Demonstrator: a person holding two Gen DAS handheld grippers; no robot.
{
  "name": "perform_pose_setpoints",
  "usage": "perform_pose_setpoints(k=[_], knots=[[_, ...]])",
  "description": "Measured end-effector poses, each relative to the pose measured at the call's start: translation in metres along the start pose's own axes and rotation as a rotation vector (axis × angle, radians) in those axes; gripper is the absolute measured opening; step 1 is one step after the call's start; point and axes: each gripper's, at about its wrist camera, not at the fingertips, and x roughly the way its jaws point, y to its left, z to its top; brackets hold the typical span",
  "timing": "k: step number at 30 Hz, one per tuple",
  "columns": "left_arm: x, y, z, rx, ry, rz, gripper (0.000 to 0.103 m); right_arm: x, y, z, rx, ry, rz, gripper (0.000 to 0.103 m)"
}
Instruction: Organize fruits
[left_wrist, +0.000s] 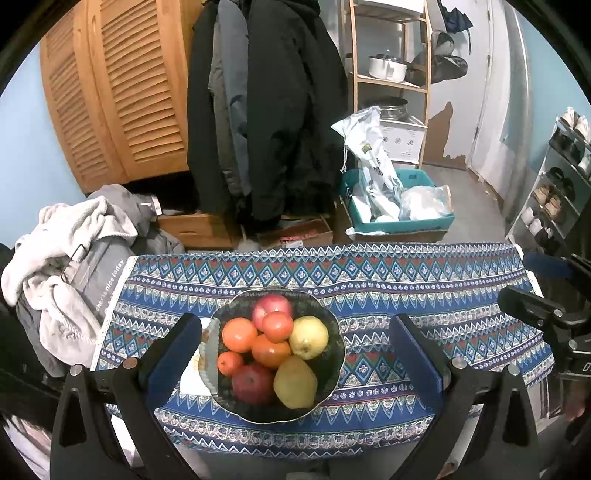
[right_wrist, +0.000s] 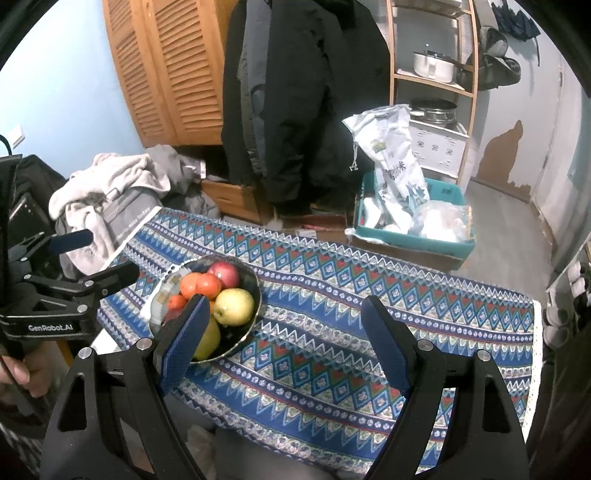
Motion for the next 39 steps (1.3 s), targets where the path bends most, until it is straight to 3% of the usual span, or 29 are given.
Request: perform_pose_setpoints(k=[39], knots=[[0.0074,-0.0033,-0.004,-0.005,0.043,-0.005,0.102,0.0026,-0.001,-0.0033,-0.002,0.01,0.005,0.083]])
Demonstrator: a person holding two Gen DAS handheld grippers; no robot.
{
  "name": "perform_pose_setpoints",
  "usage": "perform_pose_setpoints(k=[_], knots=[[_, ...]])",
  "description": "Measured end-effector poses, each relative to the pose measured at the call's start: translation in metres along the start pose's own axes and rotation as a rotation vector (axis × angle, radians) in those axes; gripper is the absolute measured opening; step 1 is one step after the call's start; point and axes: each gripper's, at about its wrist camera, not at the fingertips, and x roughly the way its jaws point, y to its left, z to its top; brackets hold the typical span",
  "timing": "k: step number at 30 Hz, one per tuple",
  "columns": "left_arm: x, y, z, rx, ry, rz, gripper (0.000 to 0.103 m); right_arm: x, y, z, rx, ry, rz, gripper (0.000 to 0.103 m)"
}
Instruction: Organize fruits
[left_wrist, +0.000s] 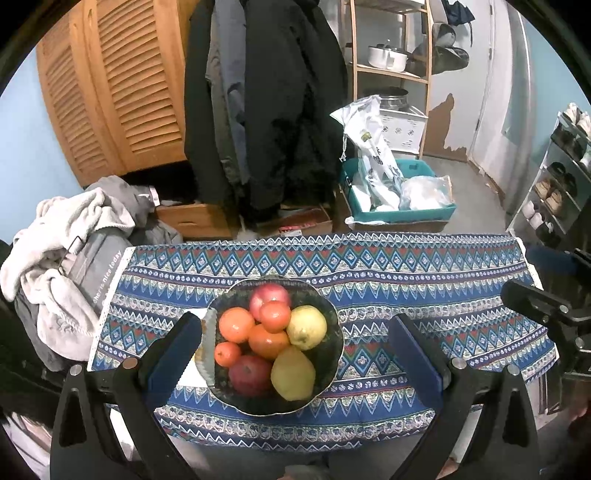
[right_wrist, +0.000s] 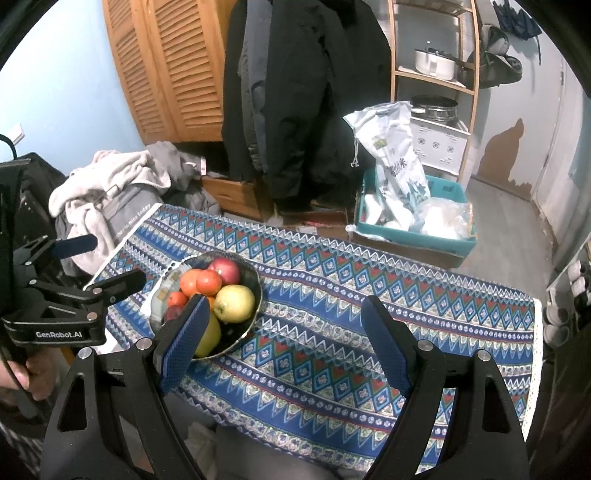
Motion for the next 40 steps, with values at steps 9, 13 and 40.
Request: perform_pose_setpoints(k=[9,13,40], knots=[[-0.0004,-0.0007,0.0,0.003,0.003,-0.005,0.102,0.0001,0.0009,-0.0005,0.001,-0.001,-0.001,0.083],[-0.0005,-0.001,0.0006,0.012,0.0,-0.007,0.102,0.0001,0.0011,-0.0016,-0.001,-0.001,-0.001,0.083],[-0.0045,0.0012,-0.0017,-0.008,-0.017,-0.009,0.102,0.0015,0.002,-0.0042,-0.01,0.014,-0.002,0.083]])
